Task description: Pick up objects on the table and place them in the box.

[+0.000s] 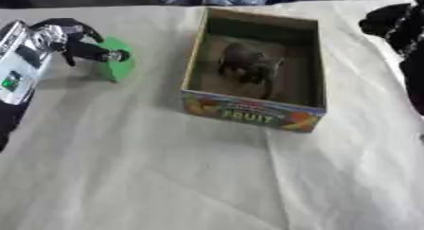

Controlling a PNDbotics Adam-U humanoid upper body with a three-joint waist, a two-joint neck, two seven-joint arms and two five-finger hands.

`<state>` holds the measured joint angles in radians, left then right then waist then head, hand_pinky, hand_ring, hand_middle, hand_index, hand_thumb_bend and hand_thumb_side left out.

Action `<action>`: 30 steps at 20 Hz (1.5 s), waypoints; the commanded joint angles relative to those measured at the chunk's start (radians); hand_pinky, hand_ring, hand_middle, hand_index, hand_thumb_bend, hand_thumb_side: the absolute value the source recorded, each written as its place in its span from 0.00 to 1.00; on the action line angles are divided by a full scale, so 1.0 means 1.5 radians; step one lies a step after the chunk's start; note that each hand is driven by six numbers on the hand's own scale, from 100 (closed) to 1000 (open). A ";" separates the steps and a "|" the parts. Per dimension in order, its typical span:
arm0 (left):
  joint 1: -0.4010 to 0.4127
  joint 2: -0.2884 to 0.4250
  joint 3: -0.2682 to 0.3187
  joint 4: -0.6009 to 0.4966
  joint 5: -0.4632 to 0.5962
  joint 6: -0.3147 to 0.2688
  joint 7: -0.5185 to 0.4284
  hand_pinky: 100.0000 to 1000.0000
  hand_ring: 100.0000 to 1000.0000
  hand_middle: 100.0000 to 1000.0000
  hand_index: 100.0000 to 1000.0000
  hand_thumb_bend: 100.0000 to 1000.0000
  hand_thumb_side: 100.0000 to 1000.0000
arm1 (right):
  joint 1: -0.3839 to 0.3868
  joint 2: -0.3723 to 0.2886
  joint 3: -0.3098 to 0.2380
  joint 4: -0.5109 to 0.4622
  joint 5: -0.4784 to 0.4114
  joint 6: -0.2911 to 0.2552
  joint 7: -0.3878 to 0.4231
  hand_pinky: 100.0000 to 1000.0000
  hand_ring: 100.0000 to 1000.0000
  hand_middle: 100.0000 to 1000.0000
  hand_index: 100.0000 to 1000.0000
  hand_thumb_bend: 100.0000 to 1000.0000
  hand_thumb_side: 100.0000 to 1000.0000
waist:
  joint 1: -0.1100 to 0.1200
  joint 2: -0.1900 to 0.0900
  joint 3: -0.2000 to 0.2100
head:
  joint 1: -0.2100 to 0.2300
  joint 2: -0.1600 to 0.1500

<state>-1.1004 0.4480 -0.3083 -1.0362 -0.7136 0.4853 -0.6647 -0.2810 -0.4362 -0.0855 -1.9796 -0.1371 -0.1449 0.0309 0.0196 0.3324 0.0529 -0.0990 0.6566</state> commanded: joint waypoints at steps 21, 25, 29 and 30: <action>-0.007 -0.004 0.007 0.027 -0.069 0.005 0.027 0.60 0.81 1.00 0.82 0.48 0.61 | -0.002 -0.005 0.002 -0.014 0.006 0.003 0.013 0.78 0.71 0.63 0.98 0.33 1.00 | 0.001 -0.007 -0.006 | 0.011 -0.011; -0.004 -0.009 0.007 0.036 -0.089 0.004 0.036 0.55 0.77 1.00 0.76 0.42 0.59 | -0.001 -0.004 0.001 -0.014 0.005 0.003 0.012 0.78 0.71 0.63 0.98 0.33 1.00 | 0.000 -0.006 -0.009 | 0.013 -0.015; -0.004 -0.012 0.011 0.039 -0.089 0.011 0.051 0.50 0.74 1.00 0.63 0.27 0.58 | -0.001 -0.003 0.001 -0.014 0.006 0.003 0.013 0.78 0.71 0.63 0.99 0.33 1.00 | -0.001 -0.005 -0.009 | 0.013 -0.013; -0.005 -0.013 0.011 0.040 -0.088 0.014 0.055 0.48 0.73 1.00 0.58 0.22 0.58 | 0.000 -0.003 0.001 -0.014 0.007 0.004 0.013 0.78 0.71 0.63 0.99 0.33 1.00 | -0.001 -0.005 -0.009 | 0.013 -0.013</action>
<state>-1.0842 0.4170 -0.3038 -0.9724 -0.8450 0.4996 -0.5898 -0.2752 -0.4271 -0.0793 -1.9796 -0.1307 -0.1369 0.0478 0.0198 0.3426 0.0399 -0.0817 0.6474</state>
